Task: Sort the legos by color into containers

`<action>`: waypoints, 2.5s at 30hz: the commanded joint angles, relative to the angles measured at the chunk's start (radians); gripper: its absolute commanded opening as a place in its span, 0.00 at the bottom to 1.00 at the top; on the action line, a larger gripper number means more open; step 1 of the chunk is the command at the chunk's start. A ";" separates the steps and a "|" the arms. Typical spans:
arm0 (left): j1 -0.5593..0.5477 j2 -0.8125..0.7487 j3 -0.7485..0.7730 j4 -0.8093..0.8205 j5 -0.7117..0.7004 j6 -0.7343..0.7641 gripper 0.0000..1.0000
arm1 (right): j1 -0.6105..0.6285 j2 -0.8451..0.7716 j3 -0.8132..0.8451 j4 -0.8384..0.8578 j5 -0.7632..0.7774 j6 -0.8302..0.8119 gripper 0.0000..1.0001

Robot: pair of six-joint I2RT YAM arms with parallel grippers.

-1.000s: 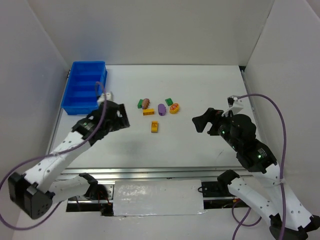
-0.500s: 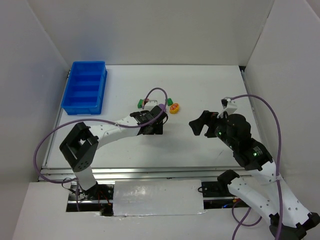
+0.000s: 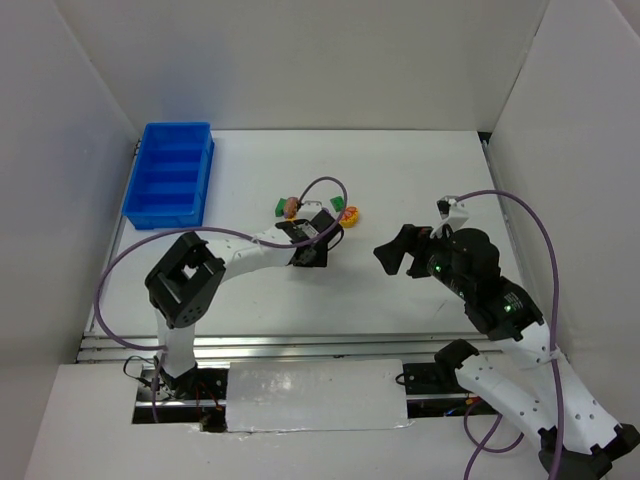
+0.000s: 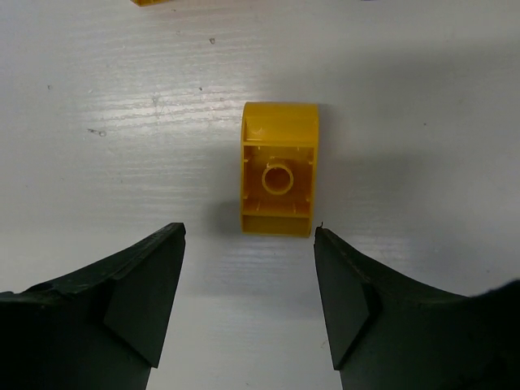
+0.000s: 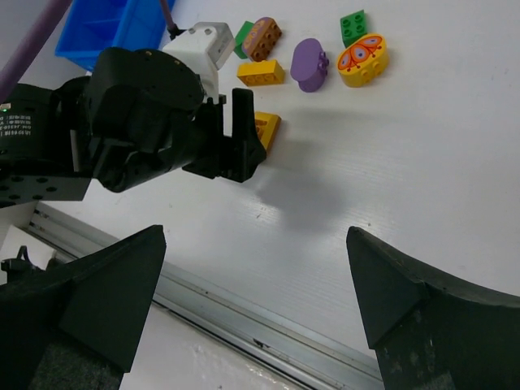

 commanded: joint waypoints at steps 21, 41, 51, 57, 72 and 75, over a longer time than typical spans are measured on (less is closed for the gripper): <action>0.066 0.075 0.080 0.088 0.062 0.075 0.68 | 0.009 0.019 -0.009 0.052 -0.045 -0.020 1.00; 0.069 0.098 0.098 0.088 0.068 0.090 0.10 | 0.007 0.034 -0.016 0.059 -0.057 -0.022 1.00; 0.077 -0.386 -0.110 0.321 0.393 0.176 0.00 | 0.003 -0.055 -0.097 0.192 0.004 0.072 1.00; 0.143 -0.649 -0.260 0.583 0.930 0.173 0.00 | -0.027 -0.107 -0.129 0.372 -0.312 0.032 0.96; 0.181 -0.918 -0.463 1.063 1.414 -0.028 0.00 | -0.042 -0.038 -0.161 0.926 -0.832 0.283 0.74; 0.178 -0.915 -0.460 1.062 1.417 -0.035 0.00 | -0.025 0.005 -0.183 1.030 -0.839 0.348 0.74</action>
